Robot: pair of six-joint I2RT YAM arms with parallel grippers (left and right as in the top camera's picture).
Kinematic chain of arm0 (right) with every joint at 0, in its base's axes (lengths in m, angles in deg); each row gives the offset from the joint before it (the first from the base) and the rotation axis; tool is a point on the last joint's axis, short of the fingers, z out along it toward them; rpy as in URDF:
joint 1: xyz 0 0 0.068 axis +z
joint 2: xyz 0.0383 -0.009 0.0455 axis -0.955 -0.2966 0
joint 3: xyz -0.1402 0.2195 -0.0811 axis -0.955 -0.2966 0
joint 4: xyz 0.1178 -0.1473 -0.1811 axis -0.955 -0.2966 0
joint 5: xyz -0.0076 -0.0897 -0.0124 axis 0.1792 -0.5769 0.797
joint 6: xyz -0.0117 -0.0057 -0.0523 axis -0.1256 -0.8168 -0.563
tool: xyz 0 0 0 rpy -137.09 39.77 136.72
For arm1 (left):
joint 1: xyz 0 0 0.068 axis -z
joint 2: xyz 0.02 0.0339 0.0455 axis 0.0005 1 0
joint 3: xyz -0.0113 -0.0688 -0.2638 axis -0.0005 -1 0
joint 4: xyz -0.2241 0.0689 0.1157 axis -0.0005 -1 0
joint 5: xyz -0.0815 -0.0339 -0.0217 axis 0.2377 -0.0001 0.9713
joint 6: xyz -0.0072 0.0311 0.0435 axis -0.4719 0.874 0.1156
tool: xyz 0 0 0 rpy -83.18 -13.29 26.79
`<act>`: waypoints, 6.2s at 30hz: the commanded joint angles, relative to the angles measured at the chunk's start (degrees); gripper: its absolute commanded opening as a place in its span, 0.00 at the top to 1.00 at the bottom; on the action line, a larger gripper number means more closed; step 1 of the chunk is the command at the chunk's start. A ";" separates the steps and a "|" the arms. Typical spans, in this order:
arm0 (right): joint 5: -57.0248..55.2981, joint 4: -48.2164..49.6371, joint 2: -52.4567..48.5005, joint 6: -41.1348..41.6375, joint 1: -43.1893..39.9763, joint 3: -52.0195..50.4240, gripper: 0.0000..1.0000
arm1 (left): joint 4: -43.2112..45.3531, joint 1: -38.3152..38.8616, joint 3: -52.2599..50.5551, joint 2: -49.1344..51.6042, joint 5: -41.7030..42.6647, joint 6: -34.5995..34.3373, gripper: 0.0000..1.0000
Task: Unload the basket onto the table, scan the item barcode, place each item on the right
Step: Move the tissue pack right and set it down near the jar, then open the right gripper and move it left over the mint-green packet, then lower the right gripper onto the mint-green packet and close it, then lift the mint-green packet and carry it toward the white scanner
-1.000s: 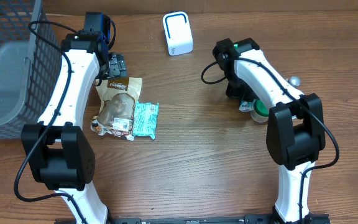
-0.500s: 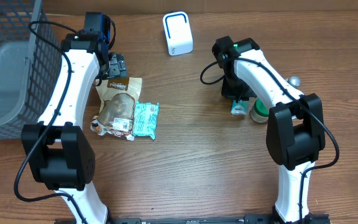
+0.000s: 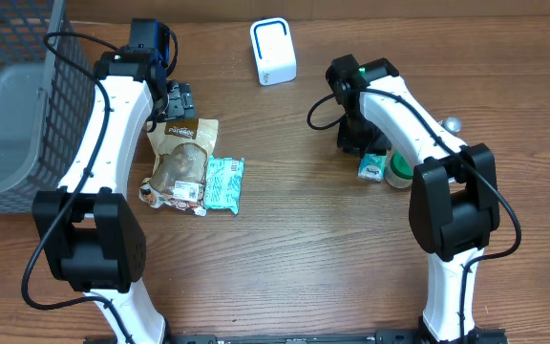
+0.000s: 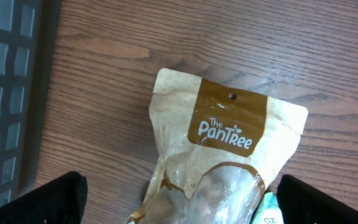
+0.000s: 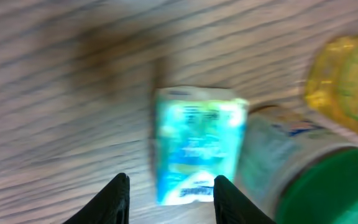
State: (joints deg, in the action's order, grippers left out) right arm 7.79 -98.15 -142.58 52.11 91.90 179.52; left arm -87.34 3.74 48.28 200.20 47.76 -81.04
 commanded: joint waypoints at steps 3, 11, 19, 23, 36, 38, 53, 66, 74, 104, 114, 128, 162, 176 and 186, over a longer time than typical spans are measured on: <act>14.58 3.17 -0.15 0.22 0.83 -0.13 0.59 | 0.09 0.37 0.68 -0.24 -0.76 0.00 0.00; 30.10 9.22 -0.15 0.24 4.66 -0.13 0.59 | 0.09 0.37 0.68 -0.24 -0.76 0.00 0.00; 31.74 14.16 -0.17 0.48 12.39 -0.13 0.59 | 0.11 0.37 0.68 -0.24 -0.76 0.00 0.01; 31.56 16.17 -0.17 3.56 16.41 -0.13 0.59 | 0.09 0.37 0.68 -0.24 -0.76 0.00 0.00; 22.80 21.68 -0.17 11.50 25.33 -0.15 0.59 | 0.11 0.37 0.68 -0.24 -0.76 0.00 0.00; 20.09 21.55 -0.17 12.79 26.25 -0.15 0.58 | 0.11 0.37 0.68 -0.24 -0.76 0.00 0.00; 17.99 22.12 -0.17 12.72 27.45 -0.15 0.28 | 0.09 0.37 0.68 -0.24 -0.76 0.00 0.00; 17.99 22.10 -0.17 12.74 27.45 -0.15 0.21 | 0.11 0.37 0.68 -0.24 -0.76 0.00 0.00; 18.01 23.15 -0.17 12.74 27.45 -0.15 0.00 | 0.09 0.37 0.68 -0.24 -0.76 0.00 0.00; 18.21 24.94 -1.68 14.08 27.45 -2.64 0.15 | 0.09 0.37 0.68 -0.24 -0.76 0.00 0.00; 20.55 25.83 -1.79 14.08 27.50 -2.64 0.28 | 0.11 0.37 0.68 -0.24 -0.76 0.00 0.00; 21.03 23.34 -2.91 23.06 27.52 -3.61 0.42 | 0.09 0.39 0.68 -0.24 -0.76 0.00 0.00; 21.00 26.01 -3.08 23.06 28.09 -4.15 0.59 | 0.13 0.39 0.68 -0.24 -0.76 0.00 0.00; 20.98 25.90 -3.39 23.06 28.09 -4.15 0.62 | 0.13 0.37 0.68 -0.24 -0.76 0.00 0.01; 19.04 25.16 -3.39 22.80 28.02 -4.15 0.73 | 0.13 0.42 0.68 -0.24 -0.76 0.00 0.00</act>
State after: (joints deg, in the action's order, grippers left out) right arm 28.38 -72.64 -145.16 74.87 119.66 175.61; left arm -87.32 3.74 48.28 200.20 47.76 -81.06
